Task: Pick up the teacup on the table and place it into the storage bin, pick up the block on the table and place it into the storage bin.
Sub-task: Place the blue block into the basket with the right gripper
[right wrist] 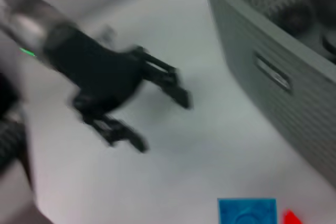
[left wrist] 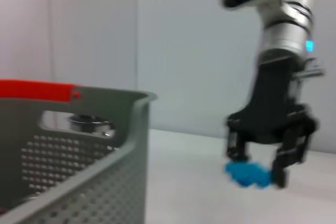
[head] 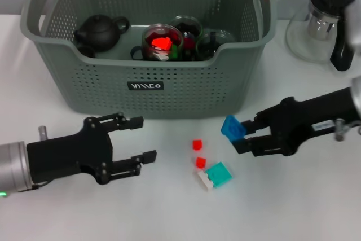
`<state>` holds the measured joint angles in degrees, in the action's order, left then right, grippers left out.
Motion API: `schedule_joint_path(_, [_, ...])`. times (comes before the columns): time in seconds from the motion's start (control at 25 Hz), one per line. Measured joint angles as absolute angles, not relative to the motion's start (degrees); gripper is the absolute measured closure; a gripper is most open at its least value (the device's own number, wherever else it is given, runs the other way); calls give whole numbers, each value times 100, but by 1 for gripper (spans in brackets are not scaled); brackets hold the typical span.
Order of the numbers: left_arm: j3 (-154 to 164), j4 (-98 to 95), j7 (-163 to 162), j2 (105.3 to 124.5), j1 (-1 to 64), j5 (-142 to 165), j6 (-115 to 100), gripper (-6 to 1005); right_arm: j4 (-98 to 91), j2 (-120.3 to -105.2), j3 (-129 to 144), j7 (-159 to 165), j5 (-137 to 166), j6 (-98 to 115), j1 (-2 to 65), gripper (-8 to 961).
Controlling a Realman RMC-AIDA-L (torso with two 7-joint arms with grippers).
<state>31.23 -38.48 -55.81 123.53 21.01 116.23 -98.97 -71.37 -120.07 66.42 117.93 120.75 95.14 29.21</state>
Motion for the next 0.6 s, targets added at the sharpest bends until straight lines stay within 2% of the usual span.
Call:
schedule_joint_path(0.32, [2861, -3845, -5592, 12316, 2142, 11620, -9870, 297, -6567, -12009, 5615, 10563, 10492, 9852, 2668, 484])
schedule_joint_path(0.6, [2856, -3833, -5607, 12322, 2144, 11566, -9861, 297, -6524, -12022, 5554, 10242, 9306, 9853, 2980, 472])
